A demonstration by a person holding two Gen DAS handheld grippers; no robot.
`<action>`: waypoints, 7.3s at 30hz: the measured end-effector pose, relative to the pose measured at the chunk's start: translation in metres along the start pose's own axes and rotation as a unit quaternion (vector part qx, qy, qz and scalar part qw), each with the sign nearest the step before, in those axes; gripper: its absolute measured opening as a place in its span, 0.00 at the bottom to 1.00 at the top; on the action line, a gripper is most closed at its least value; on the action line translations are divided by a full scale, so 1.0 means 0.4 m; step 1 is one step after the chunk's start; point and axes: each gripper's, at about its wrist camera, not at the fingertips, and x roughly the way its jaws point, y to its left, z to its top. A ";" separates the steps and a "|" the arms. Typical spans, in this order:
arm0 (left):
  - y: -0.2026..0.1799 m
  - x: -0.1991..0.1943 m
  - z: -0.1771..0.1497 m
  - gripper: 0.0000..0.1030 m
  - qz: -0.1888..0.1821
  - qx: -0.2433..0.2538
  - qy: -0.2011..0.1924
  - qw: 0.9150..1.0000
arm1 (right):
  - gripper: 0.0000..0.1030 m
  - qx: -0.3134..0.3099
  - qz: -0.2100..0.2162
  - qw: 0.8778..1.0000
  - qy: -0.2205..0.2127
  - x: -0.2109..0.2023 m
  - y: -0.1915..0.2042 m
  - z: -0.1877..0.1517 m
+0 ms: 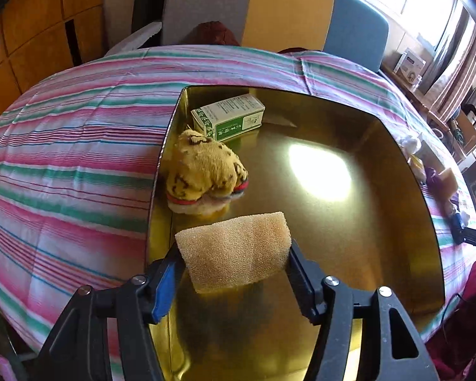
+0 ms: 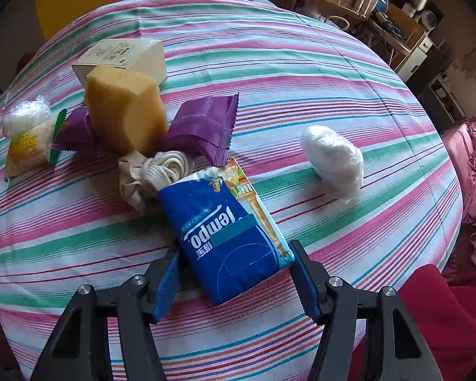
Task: Organize objects
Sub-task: 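Place the yellow sponge in the tray with the left gripper while the right gripper grasps the Tempo pack, then carry the blue Tempo pack into the tray and open the right gripper, then grasp the white plastic bag with the left gripper, then carry the white bag into the gold tray with the left gripper while the right gripper grasps another white bag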
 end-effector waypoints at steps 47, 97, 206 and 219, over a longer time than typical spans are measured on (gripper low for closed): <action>0.012 -0.235 -0.104 0.77 0.083 -0.028 -0.116 0.989 | 0.62 -0.182 0.214 0.950 -0.137 -0.411 0.461 -0.163; 0.135 -0.236 -0.121 0.76 0.090 -0.108 -0.105 0.984 | 0.75 -0.367 0.200 0.882 -0.217 -0.488 0.922 -0.415; -0.003 -0.116 0.053 0.33 -0.080 -0.075 -0.062 0.992 | 0.21 0.175 -0.015 0.982 -0.068 -0.019 -0.231 0.080; -0.068 0.088 0.198 0.36 0.017 -0.009 -0.019 1.000 | 0.21 0.161 -0.009 0.982 -0.102 -0.037 -0.219 0.123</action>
